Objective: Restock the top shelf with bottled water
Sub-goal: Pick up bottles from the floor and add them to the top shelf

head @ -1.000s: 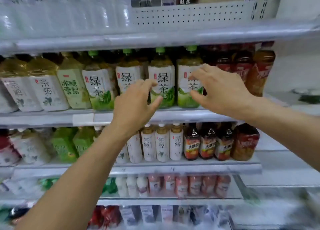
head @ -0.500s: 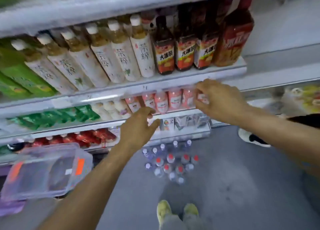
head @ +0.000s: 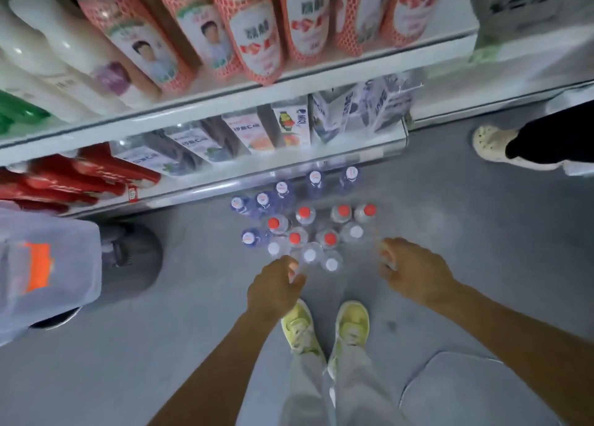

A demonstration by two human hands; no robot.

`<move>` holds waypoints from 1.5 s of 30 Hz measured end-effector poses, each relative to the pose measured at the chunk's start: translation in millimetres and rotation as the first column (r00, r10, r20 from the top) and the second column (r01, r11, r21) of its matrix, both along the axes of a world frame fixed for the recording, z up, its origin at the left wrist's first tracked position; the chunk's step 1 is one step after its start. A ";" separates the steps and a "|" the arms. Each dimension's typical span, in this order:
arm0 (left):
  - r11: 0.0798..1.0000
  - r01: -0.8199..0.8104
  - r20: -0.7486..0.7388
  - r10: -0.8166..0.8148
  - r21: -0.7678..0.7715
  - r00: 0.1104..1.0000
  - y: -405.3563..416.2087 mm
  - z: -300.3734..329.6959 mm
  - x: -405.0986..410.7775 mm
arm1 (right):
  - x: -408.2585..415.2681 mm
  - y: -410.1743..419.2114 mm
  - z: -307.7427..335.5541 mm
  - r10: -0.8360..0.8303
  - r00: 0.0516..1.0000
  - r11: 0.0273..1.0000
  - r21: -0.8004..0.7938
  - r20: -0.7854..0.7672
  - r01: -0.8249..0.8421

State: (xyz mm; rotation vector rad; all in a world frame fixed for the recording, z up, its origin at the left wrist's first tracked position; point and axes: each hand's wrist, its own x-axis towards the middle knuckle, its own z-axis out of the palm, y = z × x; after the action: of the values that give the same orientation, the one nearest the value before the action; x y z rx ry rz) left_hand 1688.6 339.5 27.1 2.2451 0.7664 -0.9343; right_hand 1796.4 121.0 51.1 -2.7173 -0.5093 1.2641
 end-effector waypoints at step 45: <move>0.995 0.084 0.547 -0.042 -0.052 0.836 11.7 162.4 15.3 | -8.1 25.5 143.3 -0.127 0.954 0.867 0.497 0.272 -0.026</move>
State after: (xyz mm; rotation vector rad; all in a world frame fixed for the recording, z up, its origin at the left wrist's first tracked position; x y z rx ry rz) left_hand 1704.0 351.2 189.5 2.3097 0.3881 -0.2971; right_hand 1788.3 146.6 194.4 -2.4495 -0.6759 0.5918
